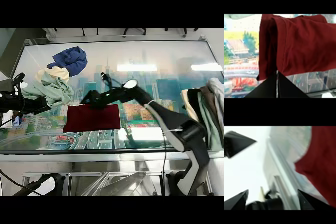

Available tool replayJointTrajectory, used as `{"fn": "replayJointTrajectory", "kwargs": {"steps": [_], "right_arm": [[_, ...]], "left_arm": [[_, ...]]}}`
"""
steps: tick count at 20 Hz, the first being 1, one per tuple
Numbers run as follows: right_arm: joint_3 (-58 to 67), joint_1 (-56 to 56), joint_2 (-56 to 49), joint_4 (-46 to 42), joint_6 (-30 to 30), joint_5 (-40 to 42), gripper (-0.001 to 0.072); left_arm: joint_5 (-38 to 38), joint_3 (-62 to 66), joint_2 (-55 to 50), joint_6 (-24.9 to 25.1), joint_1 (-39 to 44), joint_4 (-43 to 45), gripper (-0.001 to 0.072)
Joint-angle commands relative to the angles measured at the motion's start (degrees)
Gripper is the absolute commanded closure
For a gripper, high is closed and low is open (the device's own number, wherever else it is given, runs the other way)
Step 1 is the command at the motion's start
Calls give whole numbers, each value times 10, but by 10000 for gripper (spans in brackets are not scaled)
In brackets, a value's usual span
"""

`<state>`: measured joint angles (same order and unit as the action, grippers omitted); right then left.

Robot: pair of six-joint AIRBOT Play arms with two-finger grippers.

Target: Fold the shirts.

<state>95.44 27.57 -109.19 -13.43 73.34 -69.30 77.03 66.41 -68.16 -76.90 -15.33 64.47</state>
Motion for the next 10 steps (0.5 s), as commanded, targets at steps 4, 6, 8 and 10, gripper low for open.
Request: {"fn": "replayJointTrajectory", "kwargs": {"steps": [4, 6, 8, 10], "right_arm": [[-126, -113, 121, -280, 61, -29, 14], [-190, -139, 131, -278, 59, -5, 14], [-231, -154, 126, -277, 54, 48, 14], [-235, -156, 106, -269, 43, 90, 14]], "left_arm": [[5, 0, 0, 0, 0, -1, 694], [8, 0, 0, -1, 0, -1, 694], [13, 0, 0, -1, 0, -2, 694], [16, 0, 0, -1, 0, -2, 694]]}}
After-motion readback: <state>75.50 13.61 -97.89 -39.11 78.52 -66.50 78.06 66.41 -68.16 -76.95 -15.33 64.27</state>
